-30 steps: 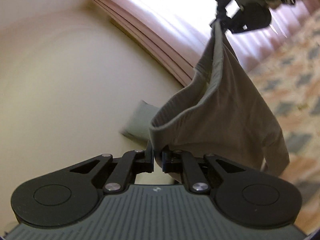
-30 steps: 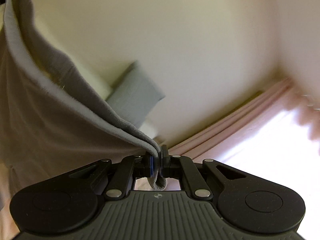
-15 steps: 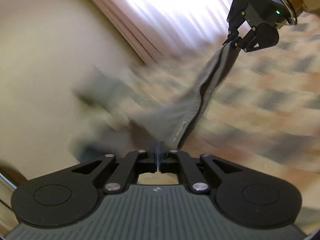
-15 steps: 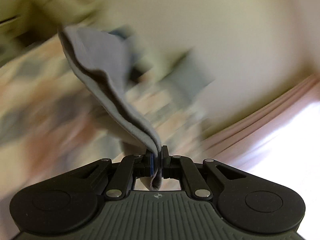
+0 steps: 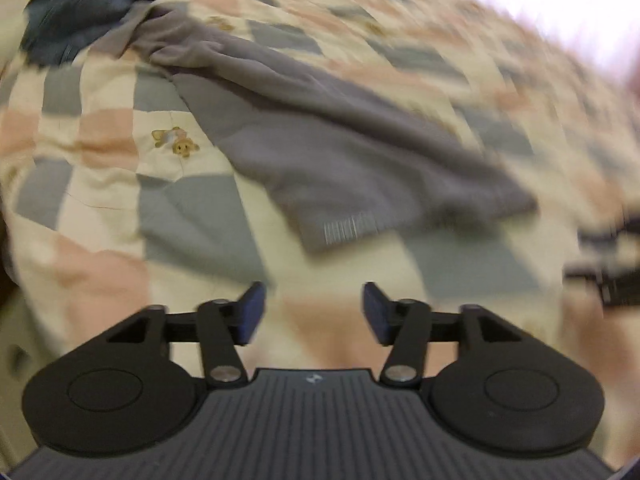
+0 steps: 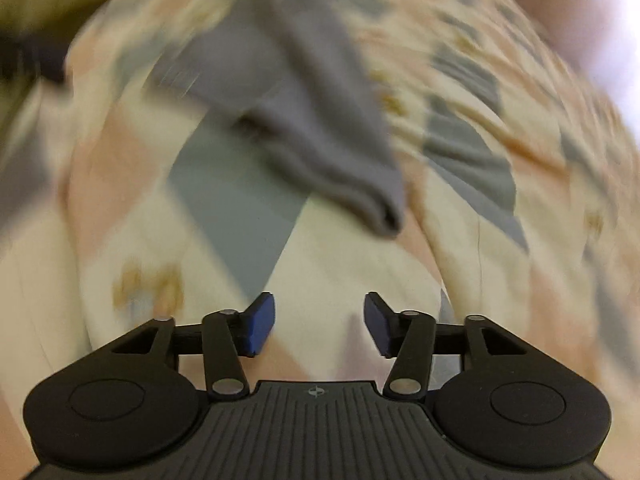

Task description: Fold clothes

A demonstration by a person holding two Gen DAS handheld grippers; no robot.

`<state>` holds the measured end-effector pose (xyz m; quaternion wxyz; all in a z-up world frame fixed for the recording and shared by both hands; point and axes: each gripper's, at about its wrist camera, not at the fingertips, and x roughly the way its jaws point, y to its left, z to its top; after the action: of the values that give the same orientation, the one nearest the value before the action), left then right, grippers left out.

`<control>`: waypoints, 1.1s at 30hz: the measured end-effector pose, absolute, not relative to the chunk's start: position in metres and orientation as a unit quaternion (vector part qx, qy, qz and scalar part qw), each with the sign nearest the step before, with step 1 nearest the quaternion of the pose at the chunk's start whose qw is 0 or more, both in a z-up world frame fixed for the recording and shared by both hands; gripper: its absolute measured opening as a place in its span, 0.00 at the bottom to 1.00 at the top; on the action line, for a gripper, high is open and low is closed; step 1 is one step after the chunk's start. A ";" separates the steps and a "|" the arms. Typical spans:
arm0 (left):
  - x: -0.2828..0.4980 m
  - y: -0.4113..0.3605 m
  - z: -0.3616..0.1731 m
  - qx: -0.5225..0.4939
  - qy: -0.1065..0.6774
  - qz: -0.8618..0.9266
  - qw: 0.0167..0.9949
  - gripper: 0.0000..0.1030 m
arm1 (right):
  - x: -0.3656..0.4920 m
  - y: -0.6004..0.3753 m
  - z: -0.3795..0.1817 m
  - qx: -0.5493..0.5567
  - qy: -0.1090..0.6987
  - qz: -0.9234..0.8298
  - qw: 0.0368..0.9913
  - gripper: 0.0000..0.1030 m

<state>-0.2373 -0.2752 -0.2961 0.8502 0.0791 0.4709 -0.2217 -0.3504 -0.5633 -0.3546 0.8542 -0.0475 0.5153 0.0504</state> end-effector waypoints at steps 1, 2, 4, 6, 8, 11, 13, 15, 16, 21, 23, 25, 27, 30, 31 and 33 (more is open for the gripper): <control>-0.224 -0.280 -0.305 0.045 0.472 -0.216 0.854 0.57 | -0.345 -0.576 -0.352 -0.003 0.508 0.041 0.860 0.55; -0.213 -0.282 -0.316 0.014 0.480 -0.215 0.851 0.58 | -0.340 -0.588 -0.350 0.041 0.499 0.031 0.865 0.55; -0.190 -0.286 -0.339 -0.044 0.494 -0.213 0.842 0.57 | -0.331 -0.623 -0.353 0.129 0.478 0.009 0.869 0.56; -0.170 -0.288 -0.363 -0.084 0.513 -0.222 0.825 0.54 | -0.333 -0.651 -0.360 0.205 0.461 -0.011 0.864 0.58; -0.154 -0.292 -0.379 -0.108 0.528 -0.232 0.810 0.29 | -0.324 -0.675 -0.371 0.285 0.441 -0.032 0.850 0.58; -0.152 -0.293 -0.373 -0.123 0.525 -0.242 0.806 0.05 | -0.330 -0.692 -0.384 0.386 0.421 -0.063 0.818 0.58; -0.171 -0.283 -0.349 -0.110 0.500 -0.256 0.820 0.04 | -0.335 -0.696 -0.387 0.430 0.409 -0.075 0.801 0.58; -0.198 -0.266 -0.334 -0.084 0.495 -0.259 0.825 0.04 | -0.338 -0.697 -0.390 0.465 0.404 -0.077 0.784 0.57; -0.209 -0.260 -0.333 -0.070 0.500 -0.256 0.824 0.04 | -0.339 -0.697 -0.391 0.479 0.404 -0.075 0.776 0.57; -0.248 -0.231 -0.341 -0.024 0.532 -0.236 0.813 0.08 | -0.334 -0.679 -0.394 0.497 0.411 -0.049 0.763 0.57; -0.235 -0.228 -0.366 -0.041 0.552 -0.225 0.802 0.16 | -0.326 -0.670 -0.399 0.496 0.416 -0.041 0.761 0.57; -0.226 -0.225 -0.382 -0.070 0.566 -0.222 0.791 0.23 | -0.317 -0.663 -0.406 0.492 0.424 -0.035 0.760 0.57; -0.223 -0.220 -0.393 -0.101 0.572 -0.222 0.783 0.24 | -0.308 -0.657 -0.414 0.491 0.431 -0.026 0.756 0.49; -0.228 -0.219 -0.394 -0.107 0.569 -0.219 0.785 0.03 | -0.297 -0.648 -0.423 0.492 0.440 -0.010 0.751 0.21; -0.230 -0.219 -0.391 -0.106 0.566 -0.217 0.788 0.03 | -0.294 -0.644 -0.421 0.490 0.438 -0.003 0.754 0.18; -0.242 -0.226 -0.368 -0.085 0.539 -0.219 0.809 0.03 | -0.288 -0.637 -0.410 0.474 0.429 0.013 0.768 0.13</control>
<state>-0.2425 -0.2258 -0.3679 0.8089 -0.0854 0.5389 -0.2192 -0.2877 -0.6374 -0.4095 0.7685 0.4742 0.4294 0.0129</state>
